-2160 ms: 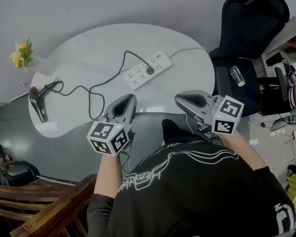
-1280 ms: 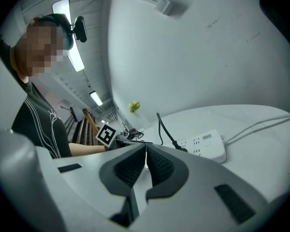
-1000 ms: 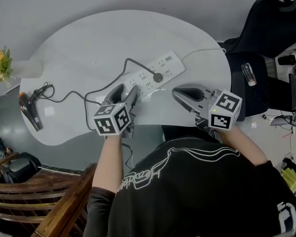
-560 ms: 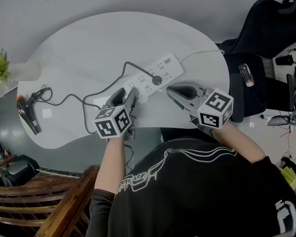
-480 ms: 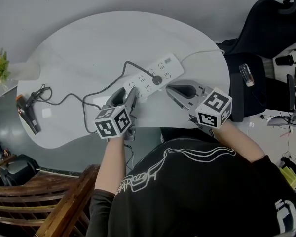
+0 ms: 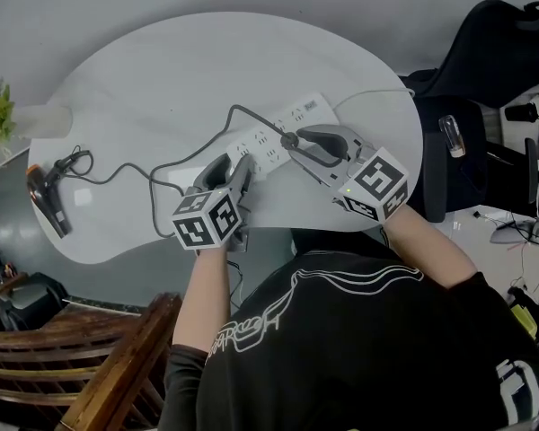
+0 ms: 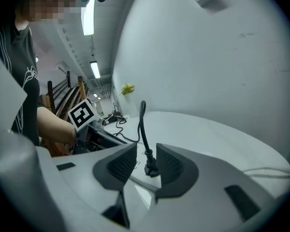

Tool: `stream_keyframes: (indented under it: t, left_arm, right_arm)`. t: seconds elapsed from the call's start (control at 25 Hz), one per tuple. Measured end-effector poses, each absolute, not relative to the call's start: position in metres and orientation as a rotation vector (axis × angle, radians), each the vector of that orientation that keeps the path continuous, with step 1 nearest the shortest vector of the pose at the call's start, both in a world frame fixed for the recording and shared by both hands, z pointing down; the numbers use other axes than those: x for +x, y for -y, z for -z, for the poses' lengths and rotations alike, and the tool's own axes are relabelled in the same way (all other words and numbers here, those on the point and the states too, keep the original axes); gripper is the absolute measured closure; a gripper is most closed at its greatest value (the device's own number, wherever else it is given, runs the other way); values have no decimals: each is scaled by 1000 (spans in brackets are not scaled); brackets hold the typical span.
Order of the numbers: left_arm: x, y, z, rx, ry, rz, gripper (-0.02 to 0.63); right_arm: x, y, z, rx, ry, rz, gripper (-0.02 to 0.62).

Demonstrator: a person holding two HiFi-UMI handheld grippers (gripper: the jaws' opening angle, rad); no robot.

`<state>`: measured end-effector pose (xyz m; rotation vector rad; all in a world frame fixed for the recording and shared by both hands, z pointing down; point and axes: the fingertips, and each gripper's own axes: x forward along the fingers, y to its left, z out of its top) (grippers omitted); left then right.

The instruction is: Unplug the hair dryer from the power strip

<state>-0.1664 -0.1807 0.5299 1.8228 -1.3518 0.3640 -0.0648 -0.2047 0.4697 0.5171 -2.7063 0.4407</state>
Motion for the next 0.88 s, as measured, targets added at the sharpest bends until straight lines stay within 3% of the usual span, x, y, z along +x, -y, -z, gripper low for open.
stream_keyframes:
  t: [0.64, 0.88]
  left_arm:
    - [-167, 180, -530, 1804, 1360, -343, 419]
    - [-166, 180, -531, 1804, 1369, -344, 420]
  right_arm:
    - [-81, 208, -486, 602, 2611, -94, 551]
    - [-80, 208, -485, 624, 2622, -121, 559]
